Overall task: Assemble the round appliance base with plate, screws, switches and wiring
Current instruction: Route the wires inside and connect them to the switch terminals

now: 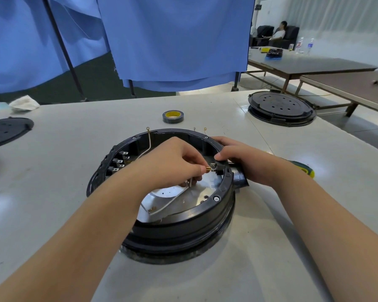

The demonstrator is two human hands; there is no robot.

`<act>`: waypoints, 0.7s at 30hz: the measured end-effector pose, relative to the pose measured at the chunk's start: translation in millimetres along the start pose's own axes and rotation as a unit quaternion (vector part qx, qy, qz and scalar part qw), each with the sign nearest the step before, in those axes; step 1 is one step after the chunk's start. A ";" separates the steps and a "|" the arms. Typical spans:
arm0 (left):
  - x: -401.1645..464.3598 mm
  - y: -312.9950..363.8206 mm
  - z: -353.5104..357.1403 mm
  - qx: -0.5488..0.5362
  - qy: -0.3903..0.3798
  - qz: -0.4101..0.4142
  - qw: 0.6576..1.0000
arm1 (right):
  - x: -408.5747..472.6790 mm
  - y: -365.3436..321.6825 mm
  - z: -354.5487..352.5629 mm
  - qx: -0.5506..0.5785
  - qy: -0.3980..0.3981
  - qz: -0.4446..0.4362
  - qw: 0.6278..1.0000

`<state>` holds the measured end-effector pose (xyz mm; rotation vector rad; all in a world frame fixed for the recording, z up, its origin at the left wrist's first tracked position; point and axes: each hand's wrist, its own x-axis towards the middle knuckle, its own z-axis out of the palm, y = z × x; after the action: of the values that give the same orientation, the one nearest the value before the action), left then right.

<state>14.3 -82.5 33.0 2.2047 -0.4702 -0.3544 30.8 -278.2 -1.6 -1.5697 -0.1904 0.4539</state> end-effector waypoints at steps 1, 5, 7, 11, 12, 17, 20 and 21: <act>0.2 -0.1 0.0 0.002 0.001 0.002 1.000 | -0.1 0.0 0.0 -0.003 0.000 -0.001 1.000; 1.0 -0.4 0.4 0.013 0.001 0.011 1.000 | 0.5 0.0 0.6 -0.002 0.003 -0.004 1.000; 0.7 -0.4 0.8 0.016 0.001 0.016 1.000 | 0.6 0.1 1.0 0.002 0.003 -0.005 1.000; -0.2 0.7 0.6 0.023 -0.001 0.019 1.000 | 0.2 -0.3 1.2 0.002 0.002 -0.006 1.000; -0.4 1.0 0.6 0.024 -0.002 0.018 1.000 | 0.3 -0.3 1.2 0.002 0.002 -0.006 1.000; -1.8 2.2 1.0 0.034 -0.002 0.018 0.999 | 0.3 -0.1 1.1 0.006 -0.001 -0.007 1.000; -2.7 2.4 0.2 0.035 0.000 0.018 0.999 | -0.1 0.2 0.8 0.011 -0.002 -0.007 1.000; -3.3 2.4 -0.1 0.036 0.001 0.018 0.999 | -0.5 0.2 0.9 0.010 -0.002 -0.007 1.000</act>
<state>10.9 -82.4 35.2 2.2632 -0.5282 -0.3211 30.0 -277.6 -1.8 -1.5463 -0.1988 0.4476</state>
